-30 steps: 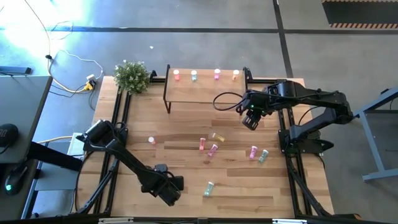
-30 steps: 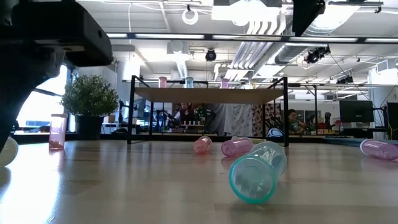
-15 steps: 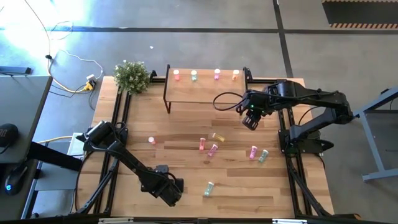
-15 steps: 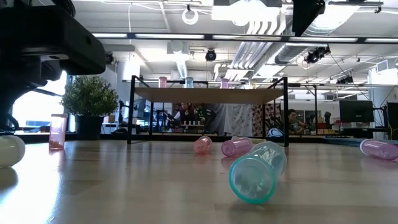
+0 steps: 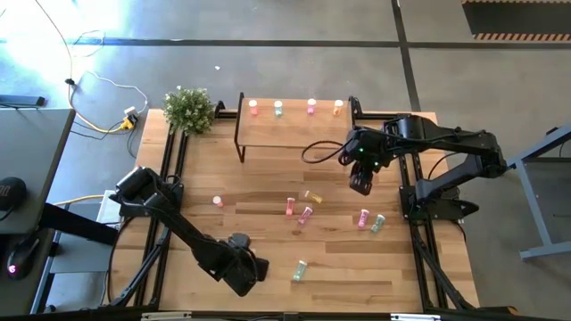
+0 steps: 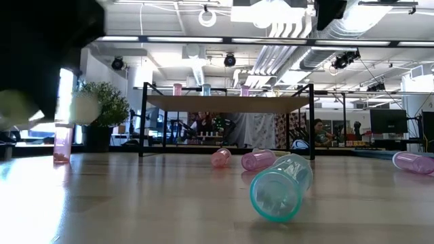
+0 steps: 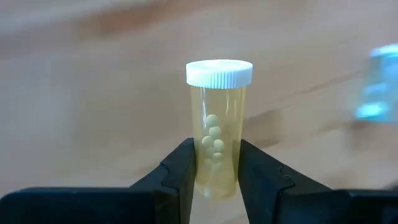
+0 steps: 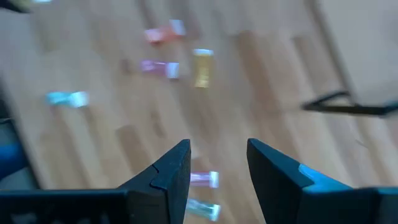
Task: Pick and place medicine bottles onto shelf by color
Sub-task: Put the bottom left yellow pill bottle on the shelf aligned with the other yellow pill bottle
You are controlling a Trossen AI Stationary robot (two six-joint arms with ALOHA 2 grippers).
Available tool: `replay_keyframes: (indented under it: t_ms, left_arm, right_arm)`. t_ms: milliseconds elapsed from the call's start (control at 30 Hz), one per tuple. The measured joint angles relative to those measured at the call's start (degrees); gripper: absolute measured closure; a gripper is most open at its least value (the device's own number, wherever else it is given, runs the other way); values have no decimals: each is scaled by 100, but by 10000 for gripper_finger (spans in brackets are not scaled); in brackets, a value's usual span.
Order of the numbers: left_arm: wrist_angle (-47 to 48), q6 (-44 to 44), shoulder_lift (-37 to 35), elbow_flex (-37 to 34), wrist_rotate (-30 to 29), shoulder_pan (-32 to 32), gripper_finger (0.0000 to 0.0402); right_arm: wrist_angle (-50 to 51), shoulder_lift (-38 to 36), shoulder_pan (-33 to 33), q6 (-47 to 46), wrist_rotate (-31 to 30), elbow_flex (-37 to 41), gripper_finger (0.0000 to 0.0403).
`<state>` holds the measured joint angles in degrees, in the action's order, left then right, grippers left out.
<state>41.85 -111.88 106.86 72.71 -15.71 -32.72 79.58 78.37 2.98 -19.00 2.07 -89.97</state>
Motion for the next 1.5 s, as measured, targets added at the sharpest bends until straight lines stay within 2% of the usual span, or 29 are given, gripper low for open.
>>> replay_keyframes:
  t_ms: [267, 400, 567, 800, 1100, 1167, 1300, 1500]
  left_arm:
    - [3, 1680, -829, 9, -1475, 348, 308]
    - [-45, 2823, -1227, 9, -1681, 654, 308]
    - [-379, 4465, -1706, 11, -1727, 1075, 308]
    - [-952, 6510, -2363, 11, -1389, 1657, 308]
    - [-1926, 8334, -2935, 11, -720, 2359, 308]
    - [-2135, 8657, -2980, 11, -518, 2509, 308]
    - [-2534, 9139, -3004, 11, -154, 2796, 308]
    - [-2953, 9530, -3002, 11, 87, 3195, 308]
  right_arm:
    - [-754, 0, 0, 120, 1164, 0, 253]
    - [-1331, 0, -2, -45, 1472, 0, 253]
    - [-2182, -2, -2, -309, 1507, 0, 253]
    - [-3418, 0, -2, -409, 1508, 0, 253]
    - [-4827, -2, -3, -394, 1331, 0, 253]
    - [-5060, -1, -4, -397, 1087, 0, 253]
    - [-5424, -1, 8, -405, 971, 0, 247]
    - [-5920, -2, 60, -186, 638, 0, 212]
